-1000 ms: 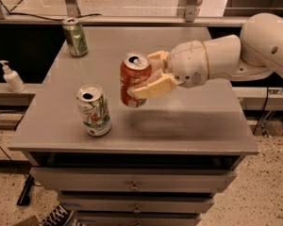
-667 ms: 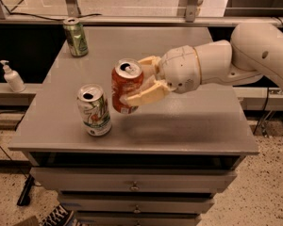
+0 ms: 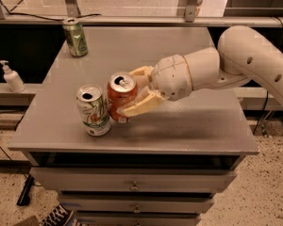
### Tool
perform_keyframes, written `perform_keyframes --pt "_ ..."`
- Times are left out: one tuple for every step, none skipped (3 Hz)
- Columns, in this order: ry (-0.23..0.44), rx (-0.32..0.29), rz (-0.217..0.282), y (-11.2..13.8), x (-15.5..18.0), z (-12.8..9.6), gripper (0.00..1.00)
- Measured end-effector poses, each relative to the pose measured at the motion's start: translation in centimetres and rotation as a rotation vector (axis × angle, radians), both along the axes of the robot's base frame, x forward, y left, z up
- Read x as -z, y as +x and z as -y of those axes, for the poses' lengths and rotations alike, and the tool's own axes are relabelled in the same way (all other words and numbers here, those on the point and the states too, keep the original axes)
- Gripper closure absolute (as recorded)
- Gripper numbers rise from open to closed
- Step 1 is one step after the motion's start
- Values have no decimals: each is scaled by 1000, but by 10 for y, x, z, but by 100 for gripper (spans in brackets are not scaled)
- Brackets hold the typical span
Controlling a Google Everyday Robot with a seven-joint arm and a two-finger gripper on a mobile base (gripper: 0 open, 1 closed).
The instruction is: Move coke can near 7up can
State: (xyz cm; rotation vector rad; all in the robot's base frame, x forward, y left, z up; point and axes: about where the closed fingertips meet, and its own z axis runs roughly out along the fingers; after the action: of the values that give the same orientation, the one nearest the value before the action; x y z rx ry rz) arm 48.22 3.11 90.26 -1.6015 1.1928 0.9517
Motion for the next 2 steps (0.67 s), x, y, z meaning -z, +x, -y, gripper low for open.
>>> perform_keyframes --pt "-18 -20 -19 -3 14 -4 100" --pt "-40 -43 -50 -7 24 -8 83"
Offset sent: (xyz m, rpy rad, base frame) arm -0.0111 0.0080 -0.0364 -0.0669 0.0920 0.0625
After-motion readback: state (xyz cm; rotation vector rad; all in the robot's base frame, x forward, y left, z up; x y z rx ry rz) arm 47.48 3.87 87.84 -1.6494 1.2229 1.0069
